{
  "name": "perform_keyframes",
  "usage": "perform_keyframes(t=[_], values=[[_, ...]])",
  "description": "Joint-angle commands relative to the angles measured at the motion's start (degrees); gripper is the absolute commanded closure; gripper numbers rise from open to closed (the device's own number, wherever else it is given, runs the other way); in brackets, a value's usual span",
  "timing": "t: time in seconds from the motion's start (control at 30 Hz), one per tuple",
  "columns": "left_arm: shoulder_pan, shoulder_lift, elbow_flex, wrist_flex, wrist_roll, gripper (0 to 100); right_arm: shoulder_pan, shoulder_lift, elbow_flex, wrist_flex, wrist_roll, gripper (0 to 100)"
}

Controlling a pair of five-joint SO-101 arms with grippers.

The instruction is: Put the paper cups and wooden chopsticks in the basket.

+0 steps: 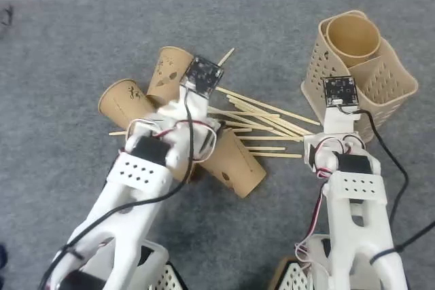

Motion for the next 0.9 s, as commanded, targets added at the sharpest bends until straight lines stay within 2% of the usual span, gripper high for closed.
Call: perform_keyframes(t=[0.0,0.17,0.33,0.53,0.77,0.87], values=[[-4.48,0.18,1.98,-7.38,-4.31,83,0.22,-2.15,0.18,-1.36,0.18,81.2],[-3.34,0.09,7.60,-10.46,-7.30,83,0.22,-2.15,0.44,-2.24,0.18,81.2],[-2.64,0.09,12.44,-15.56,-7.30,83,0.22,-2.15,0.44,-2.15,0.18,81.2],[1.14,0.09,13.32,-13.98,-7.30,83,0.22,-2.15,0.44,-2.07,0.18,81.2],[10.37,0.09,13.05,-13.10,-7.03,83,0.40,-2.15,1.32,-3.74,0.53,81.2],[14.77,0.00,11.91,-12.84,-2.99,83,0.66,-2.15,1.32,-4.00,0.53,81.2]])
